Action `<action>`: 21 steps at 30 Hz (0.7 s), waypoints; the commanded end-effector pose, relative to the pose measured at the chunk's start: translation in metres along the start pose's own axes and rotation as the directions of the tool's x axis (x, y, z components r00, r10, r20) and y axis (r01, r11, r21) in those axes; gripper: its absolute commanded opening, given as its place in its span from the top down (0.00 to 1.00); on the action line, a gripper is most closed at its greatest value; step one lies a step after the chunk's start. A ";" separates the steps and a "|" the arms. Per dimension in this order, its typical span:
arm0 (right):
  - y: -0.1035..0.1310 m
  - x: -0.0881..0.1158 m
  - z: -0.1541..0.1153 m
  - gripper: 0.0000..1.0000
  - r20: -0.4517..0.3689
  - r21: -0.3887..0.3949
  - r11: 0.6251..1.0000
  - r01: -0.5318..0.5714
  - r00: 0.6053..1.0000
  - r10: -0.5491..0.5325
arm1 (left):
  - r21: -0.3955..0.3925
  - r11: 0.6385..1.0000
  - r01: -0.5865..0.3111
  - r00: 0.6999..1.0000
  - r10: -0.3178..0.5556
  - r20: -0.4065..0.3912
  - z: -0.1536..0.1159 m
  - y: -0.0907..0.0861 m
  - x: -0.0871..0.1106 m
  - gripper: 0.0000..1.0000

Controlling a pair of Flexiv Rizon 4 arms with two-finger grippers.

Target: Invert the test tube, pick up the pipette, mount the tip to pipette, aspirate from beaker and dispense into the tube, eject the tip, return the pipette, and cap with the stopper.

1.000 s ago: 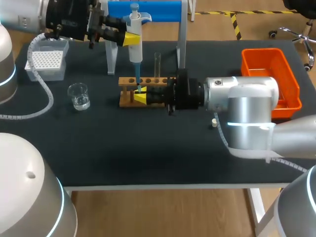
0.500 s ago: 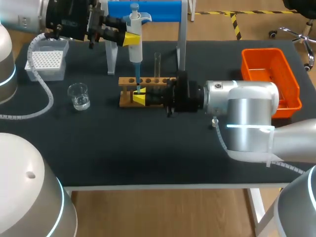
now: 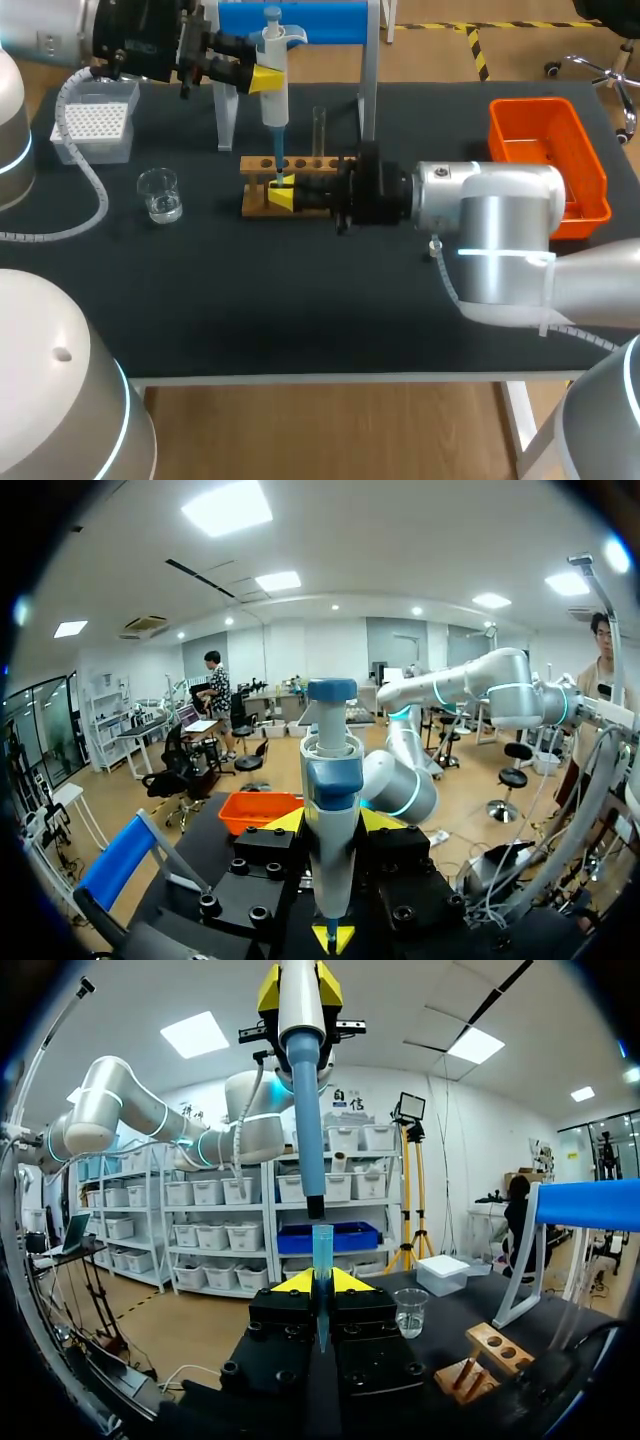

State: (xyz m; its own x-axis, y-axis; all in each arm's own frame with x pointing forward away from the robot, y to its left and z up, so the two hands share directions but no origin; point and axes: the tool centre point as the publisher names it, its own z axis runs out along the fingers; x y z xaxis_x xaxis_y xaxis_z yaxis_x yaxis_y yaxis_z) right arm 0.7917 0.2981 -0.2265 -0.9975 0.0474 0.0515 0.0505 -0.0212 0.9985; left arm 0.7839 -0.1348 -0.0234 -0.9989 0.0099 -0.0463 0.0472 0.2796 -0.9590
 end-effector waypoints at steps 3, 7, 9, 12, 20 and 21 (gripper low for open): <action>0.004 0.002 0.001 1.00 0.004 -0.001 1.000 0.007 1.000 -0.007 | -0.001 1.000 0.000 1.000 0.000 -0.001 -0.001 0.000 0.000 1.00; 0.006 0.003 0.001 1.00 0.003 -0.003 1.000 0.011 1.000 -0.011 | -0.001 1.000 0.000 1.000 0.000 -0.001 -0.001 0.000 0.000 1.00; 0.007 0.003 0.000 1.00 0.004 -0.004 1.000 0.013 1.000 -0.013 | -0.001 1.000 0.000 1.000 0.000 -0.001 -0.001 0.000 0.000 1.00; 0.007 0.003 0.000 1.00 0.005 -0.003 1.000 0.014 1.000 -0.014 | -0.001 1.000 0.000 1.000 0.000 -0.001 -0.001 0.000 0.000 1.00; 0.002 0.002 -0.001 1.00 0.007 0.001 1.000 0.004 1.000 -0.004 | -0.001 1.000 0.000 1.000 0.000 -0.001 -0.001 0.000 0.000 1.00; 0.002 0.002 -0.001 1.00 0.007 0.002 1.000 0.003 1.000 -0.003 | -0.001 1.000 0.000 1.000 0.000 -0.001 -0.001 0.000 0.000 1.00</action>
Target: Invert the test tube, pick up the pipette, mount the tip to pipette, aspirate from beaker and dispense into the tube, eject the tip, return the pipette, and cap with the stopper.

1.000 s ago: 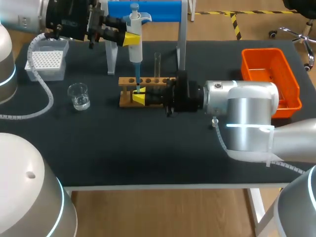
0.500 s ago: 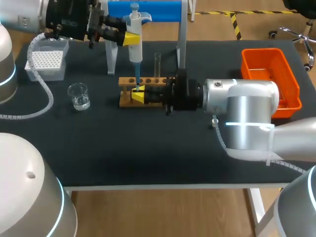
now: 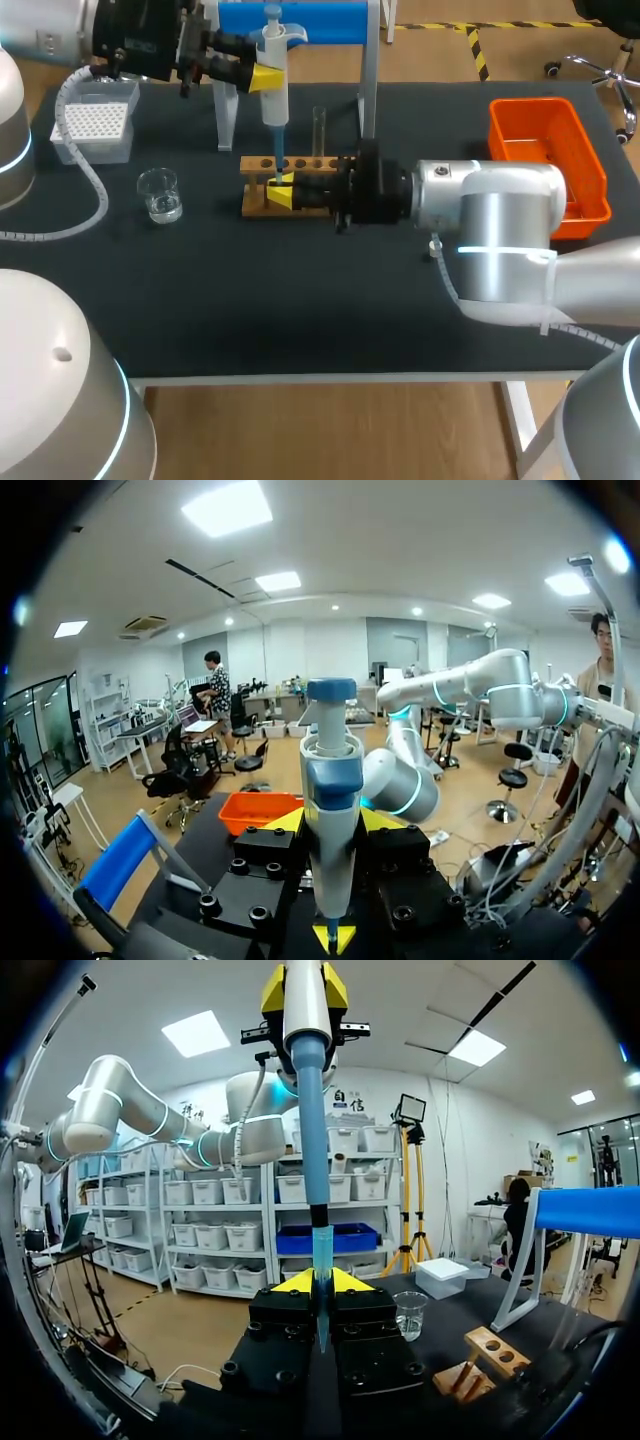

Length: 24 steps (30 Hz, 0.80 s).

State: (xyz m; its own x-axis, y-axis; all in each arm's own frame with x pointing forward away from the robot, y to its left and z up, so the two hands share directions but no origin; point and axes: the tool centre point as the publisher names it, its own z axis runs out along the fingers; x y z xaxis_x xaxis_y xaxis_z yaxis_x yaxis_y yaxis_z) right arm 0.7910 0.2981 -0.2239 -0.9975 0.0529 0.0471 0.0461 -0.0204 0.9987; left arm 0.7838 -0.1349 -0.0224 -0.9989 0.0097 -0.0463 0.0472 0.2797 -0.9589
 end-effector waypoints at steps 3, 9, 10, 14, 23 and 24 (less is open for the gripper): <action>-0.002 0.000 -0.002 1.00 0.004 0.003 1.000 -0.005 1.000 0.005 | -0.001 1.000 0.000 1.000 0.000 -0.001 -0.001 0.001 0.000 1.00; -0.003 -0.001 -0.001 1.00 0.003 0.006 1.000 -0.009 1.000 0.009 | -0.001 1.000 0.000 1.000 0.000 -0.001 -0.001 0.001 0.000 1.00; -0.003 -0.001 -0.001 1.00 0.004 0.006 1.000 -0.008 1.000 0.008 | -0.001 1.000 0.000 1.000 0.000 -0.001 -0.001 0.001 0.000 1.00; 0.000 -0.001 -0.001 1.00 0.004 0.002 1.000 -0.003 1.000 0.003 | -0.001 1.000 0.000 1.000 0.000 -0.001 -0.001 0.001 0.000 1.00; 0.006 0.002 -0.003 1.00 0.006 -0.002 1.000 0.012 1.000 -0.012 | -0.001 1.000 0.000 1.000 0.000 -0.001 -0.001 0.001 0.000 1.00; 0.007 0.002 -0.003 1.00 0.005 -0.003 1.000 0.013 1.000 -0.013 | -0.001 1.000 0.000 1.000 0.000 -0.001 -0.001 0.001 0.000 1.00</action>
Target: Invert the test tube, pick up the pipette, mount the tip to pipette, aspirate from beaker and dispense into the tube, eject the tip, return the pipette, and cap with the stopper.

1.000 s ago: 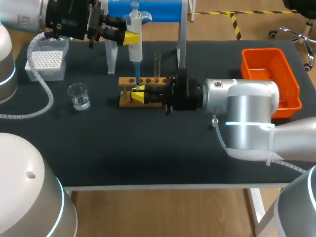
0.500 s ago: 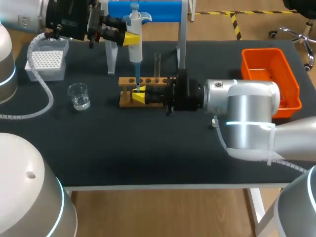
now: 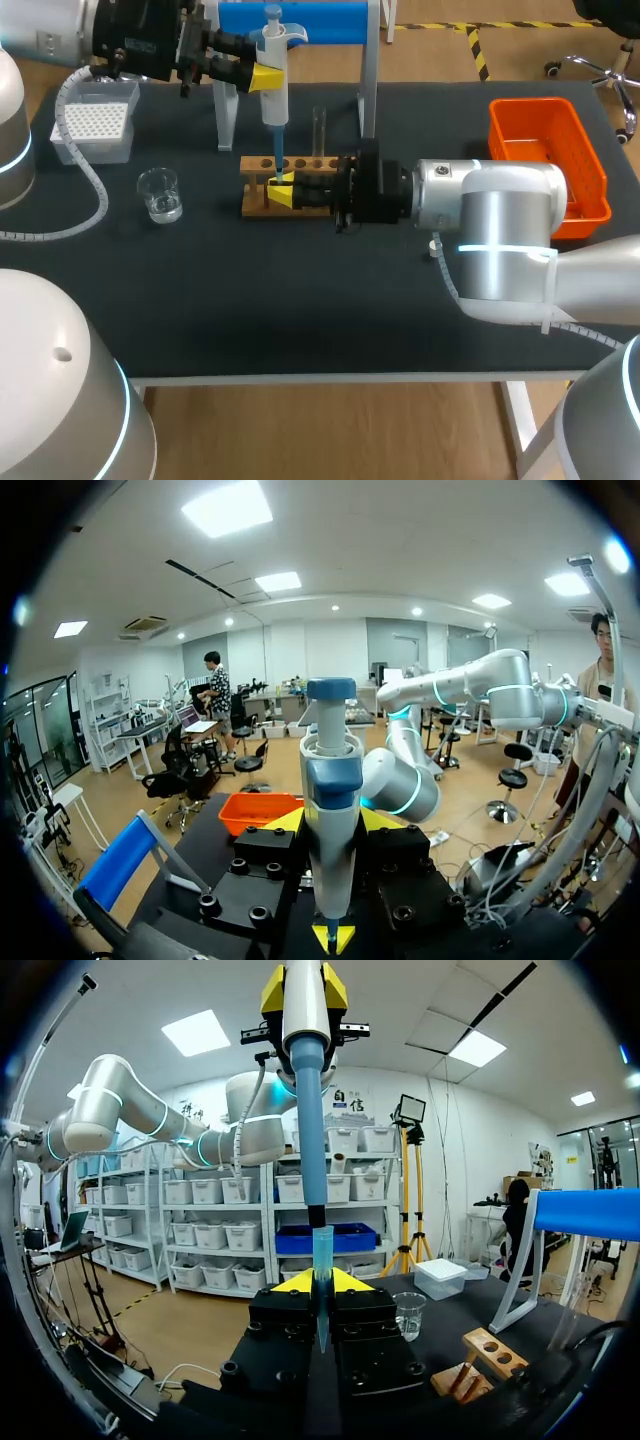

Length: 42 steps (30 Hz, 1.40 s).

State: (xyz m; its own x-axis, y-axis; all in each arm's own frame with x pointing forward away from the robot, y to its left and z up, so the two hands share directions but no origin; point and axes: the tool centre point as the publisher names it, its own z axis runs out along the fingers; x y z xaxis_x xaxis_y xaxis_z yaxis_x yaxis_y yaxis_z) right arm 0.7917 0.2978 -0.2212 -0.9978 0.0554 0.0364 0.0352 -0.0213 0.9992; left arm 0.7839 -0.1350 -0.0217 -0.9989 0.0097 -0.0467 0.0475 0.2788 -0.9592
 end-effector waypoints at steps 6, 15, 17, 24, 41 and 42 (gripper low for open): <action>0.002 0.002 -0.003 1.00 0.005 -0.002 1.000 0.001 1.000 -0.001 | -0.002 1.000 0.000 1.000 0.000 -0.001 0.000 0.001 0.000 1.00; -0.001 0.001 -0.003 1.00 0.005 -0.004 1.000 -0.019 1.000 0.019 | -0.002 1.000 0.000 1.000 0.000 -0.001 0.000 0.001 0.000 1.00; -0.001 0.002 -0.003 1.00 0.005 -0.004 1.000 -0.022 1.000 0.022 | -0.002 1.000 0.000 1.000 0.000 -0.001 0.000 0.001 0.000 1.00; 0.001 0.001 -0.003 1.00 0.005 -0.005 1.000 -0.024 1.000 0.024 | -0.002 1.000 0.000 1.000 0.000 -0.001 0.000 0.001 0.000 1.00; 0.007 0.003 -0.001 1.00 -0.002 -0.002 1.000 -0.018 1.000 0.018 | -0.002 1.000 0.000 1.000 0.000 -0.001 0.000 0.001 0.000 1.00; 0.006 0.002 -0.001 1.00 -0.002 -0.001 1.000 -0.022 1.000 0.022 | -0.002 1.000 0.000 1.000 0.000 -0.001 0.000 0.001 0.000 1.00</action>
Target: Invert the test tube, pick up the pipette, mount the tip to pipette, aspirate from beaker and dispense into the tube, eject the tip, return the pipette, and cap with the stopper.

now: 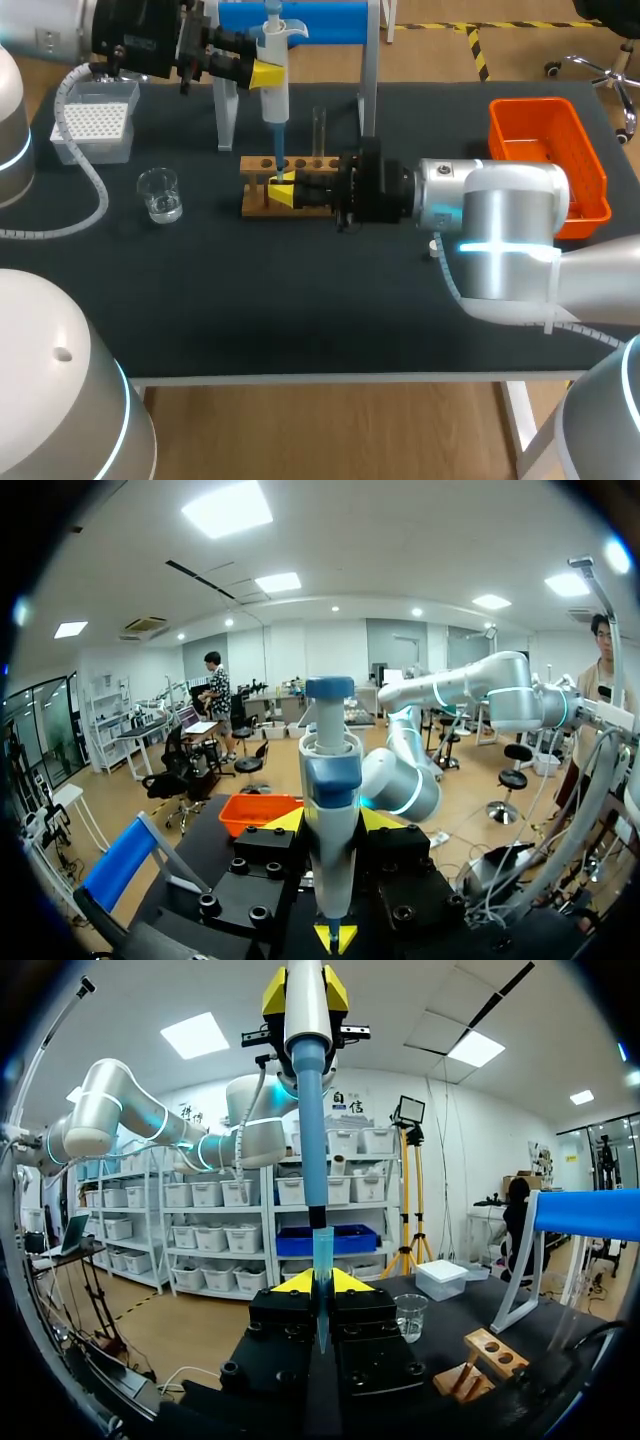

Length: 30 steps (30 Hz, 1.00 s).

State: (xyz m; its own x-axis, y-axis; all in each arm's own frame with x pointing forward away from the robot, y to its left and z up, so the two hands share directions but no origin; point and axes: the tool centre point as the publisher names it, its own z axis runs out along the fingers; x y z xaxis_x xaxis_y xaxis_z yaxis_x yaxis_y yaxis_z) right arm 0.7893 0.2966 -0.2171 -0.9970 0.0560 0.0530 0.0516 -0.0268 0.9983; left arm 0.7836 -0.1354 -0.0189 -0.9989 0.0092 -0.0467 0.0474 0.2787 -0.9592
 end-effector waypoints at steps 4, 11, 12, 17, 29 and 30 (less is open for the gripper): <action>-0.003 0.000 0.000 1.00 -0.001 0.005 1.000 -0.020 1.000 0.020 | -0.002 1.000 0.000 1.000 0.000 -0.002 0.000 0.004 0.000 1.00; -0.009 -0.001 0.000 1.00 0.003 0.009 0.999 -0.036 0.999 0.035 | -0.002 1.000 0.000 1.000 0.000 -0.002 0.000 0.004 0.000 1.00; -0.009 -0.001 0.000 1.00 0.003 0.009 0.999 -0.037 0.999 0.037 | -0.002 1.000 0.000 1.000 0.000 -0.002 0.000 0.004 0.000 1.00; -0.010 -0.001 0.000 1.00 0.002 0.009 0.999 -0.041 0.999 0.041 | -0.002 1.000 0.000 1.000 0.000 -0.002 0.000 0.004 0.000 1.00; -0.003 0.000 0.000 1.00 0.000 0.012 1.000 -0.021 1.000 0.021 | -0.002 1.000 0.000 1.000 0.000 -0.002 0.000 0.004 0.000 1.00; -0.002 0.000 0.000 1.00 -0.001 0.012 1.000 -0.016 1.000 0.016 | -0.002 1.000 0.000 1.000 0.000 -0.002 0.000 0.004 0.000 1.00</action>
State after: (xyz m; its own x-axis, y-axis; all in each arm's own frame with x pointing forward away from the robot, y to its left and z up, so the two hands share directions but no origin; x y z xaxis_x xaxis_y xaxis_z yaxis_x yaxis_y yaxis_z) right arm 0.7898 0.2980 -0.2222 -0.9959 0.0553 0.0715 0.0706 -0.0183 0.9973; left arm 0.7838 -0.1349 -0.0224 -0.9989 0.0096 -0.0460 0.0468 0.2798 -0.9589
